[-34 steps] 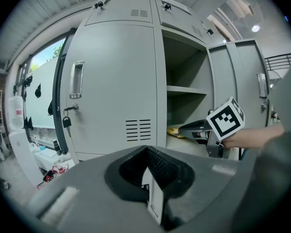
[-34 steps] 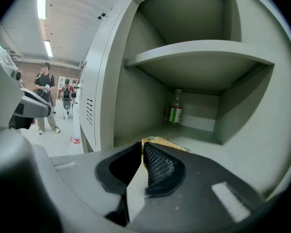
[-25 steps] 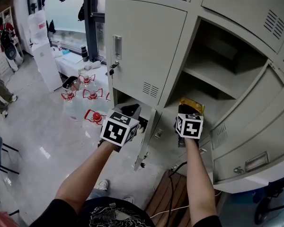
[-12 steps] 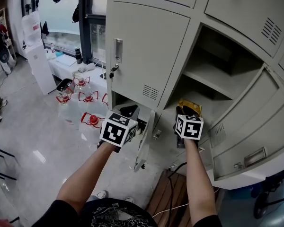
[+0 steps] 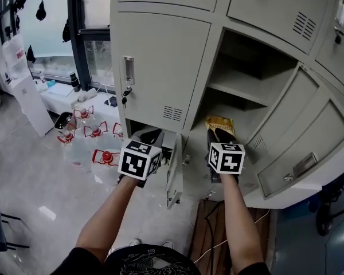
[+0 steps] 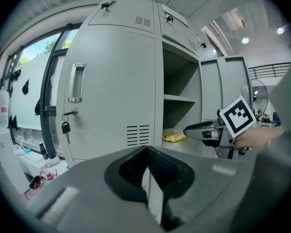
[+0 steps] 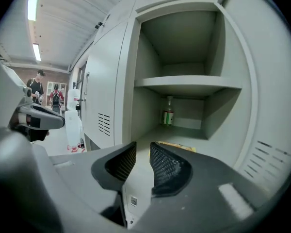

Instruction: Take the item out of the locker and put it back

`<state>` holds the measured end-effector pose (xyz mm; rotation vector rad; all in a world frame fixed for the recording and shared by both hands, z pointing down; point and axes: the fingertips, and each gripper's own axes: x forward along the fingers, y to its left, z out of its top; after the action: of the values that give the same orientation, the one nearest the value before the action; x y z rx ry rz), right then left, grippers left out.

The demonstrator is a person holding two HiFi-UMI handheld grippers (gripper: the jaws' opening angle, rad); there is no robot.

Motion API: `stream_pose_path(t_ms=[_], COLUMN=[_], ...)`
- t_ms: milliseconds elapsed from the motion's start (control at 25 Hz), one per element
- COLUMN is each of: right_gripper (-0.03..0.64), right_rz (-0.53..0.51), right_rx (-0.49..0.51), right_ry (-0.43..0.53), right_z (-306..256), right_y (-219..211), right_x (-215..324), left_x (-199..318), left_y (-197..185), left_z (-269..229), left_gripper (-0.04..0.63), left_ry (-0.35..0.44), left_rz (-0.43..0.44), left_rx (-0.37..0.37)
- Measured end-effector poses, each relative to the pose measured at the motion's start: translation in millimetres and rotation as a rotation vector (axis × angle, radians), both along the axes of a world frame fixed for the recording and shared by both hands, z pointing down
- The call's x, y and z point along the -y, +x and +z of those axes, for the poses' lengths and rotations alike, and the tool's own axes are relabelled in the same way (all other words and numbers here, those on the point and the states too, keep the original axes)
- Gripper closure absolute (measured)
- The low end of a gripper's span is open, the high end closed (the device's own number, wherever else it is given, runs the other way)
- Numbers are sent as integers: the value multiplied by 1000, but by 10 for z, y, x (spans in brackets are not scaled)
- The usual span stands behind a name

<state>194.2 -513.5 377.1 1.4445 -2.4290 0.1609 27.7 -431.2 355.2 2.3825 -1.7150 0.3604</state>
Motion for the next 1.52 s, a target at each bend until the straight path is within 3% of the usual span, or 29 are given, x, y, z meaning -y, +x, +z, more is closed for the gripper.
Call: stream_pose_path(t_ms=[280, 800, 1520], right_gripper=[538, 576, 591], right_rz=[77, 206, 296], right_rx=[21, 37, 74], right_ry=[56, 86, 130], right_z=[-351, -511, -640], right_y=[80, 83, 59], right_x=[-448, -1221, -1674], left_x=[-113, -395, -626], left_y=[54, -149, -334], left_z=[-140, -267, -311], left_gripper=[595, 595, 595], left_ry=[25, 40, 53], left_rz=[108, 218, 291], left_rx=[11, -2, 11])
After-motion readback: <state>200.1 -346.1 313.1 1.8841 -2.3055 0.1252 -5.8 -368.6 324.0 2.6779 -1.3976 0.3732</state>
